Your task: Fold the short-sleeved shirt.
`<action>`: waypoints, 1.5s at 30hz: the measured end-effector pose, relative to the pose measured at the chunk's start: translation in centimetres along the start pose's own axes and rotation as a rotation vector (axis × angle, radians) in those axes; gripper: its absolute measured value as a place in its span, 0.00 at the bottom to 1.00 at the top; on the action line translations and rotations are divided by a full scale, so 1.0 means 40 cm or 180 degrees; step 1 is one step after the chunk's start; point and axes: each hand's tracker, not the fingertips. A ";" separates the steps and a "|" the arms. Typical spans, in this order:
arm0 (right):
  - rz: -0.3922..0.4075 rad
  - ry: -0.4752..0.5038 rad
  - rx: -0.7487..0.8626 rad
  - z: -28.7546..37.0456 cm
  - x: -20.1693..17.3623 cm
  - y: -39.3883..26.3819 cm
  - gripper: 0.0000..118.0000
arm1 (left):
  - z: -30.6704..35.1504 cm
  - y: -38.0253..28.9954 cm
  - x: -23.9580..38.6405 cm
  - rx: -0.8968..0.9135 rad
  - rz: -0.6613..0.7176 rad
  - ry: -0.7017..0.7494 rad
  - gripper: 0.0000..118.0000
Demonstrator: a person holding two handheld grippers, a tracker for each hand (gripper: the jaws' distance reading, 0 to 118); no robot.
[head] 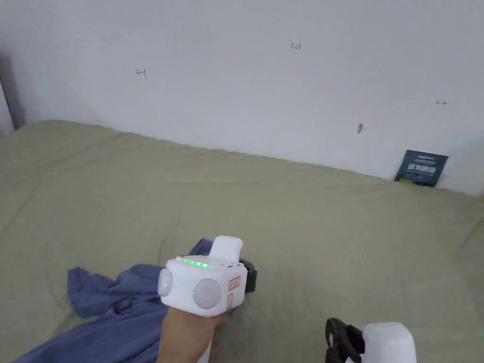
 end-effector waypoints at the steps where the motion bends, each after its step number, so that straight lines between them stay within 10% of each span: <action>1: -0.0017 -0.0076 0.0016 0.017 0.028 -0.003 0.00 | -0.014 0.003 0.085 0.0010 -0.0108 -0.0073 0.00; 9: -0.0300 -0.0551 -0.0036 0.111 0.240 -0.052 0.00 | -0.185 -0.025 0.455 -0.0284 -0.0532 -0.0537 0.00; 17: -0.0384 -0.0640 -0.0092 0.122 0.314 -0.087 0.00 | -0.297 -0.142 0.414 -0.0724 -0.0402 -0.0055 0.03; 18: -0.0389 -0.0639 -0.0093 0.120 0.316 -0.089 0.00 | -0.288 -0.139 0.415 -0.0642 -0.0453 -0.0006 0.14; 20: -0.0401 -0.0625 -0.0103 0.118 0.316 -0.090 0.00 | -0.254 -0.128 0.413 -0.0559 -0.0532 -0.0139 0.93; 21: -0.0396 -0.0607 -0.0097 0.119 0.312 -0.090 0.00 | -0.221 -0.124 0.411 -0.0500 -0.0563 -0.0213 1.00; 30: -0.0272 -0.0443 -0.0042 0.147 0.200 -0.127 0.00 | 0.287 -0.244 0.299 0.0229 -0.0719 0.0061 0.92; 31: -0.0278 -0.0434 -0.0030 0.151 0.187 -0.133 0.00 | 0.332 -0.275 0.276 0.0206 -0.0707 0.0070 0.67; 33: -0.0265 -0.0371 -0.0017 0.154 0.156 -0.148 0.00 | 0.420 -0.341 0.226 0.0201 -0.0578 0.0264 0.57; 35: -0.0197 -0.0352 -0.0063 0.152 0.124 -0.161 0.00 | 0.461 -0.398 0.177 0.0110 -0.0581 0.0613 0.04; 45: -0.0056 -0.0228 -0.0330 0.137 0.060 -0.186 0.00 | 0.421 -0.329 -0.193 -0.0187 -0.0292 0.1051 0.00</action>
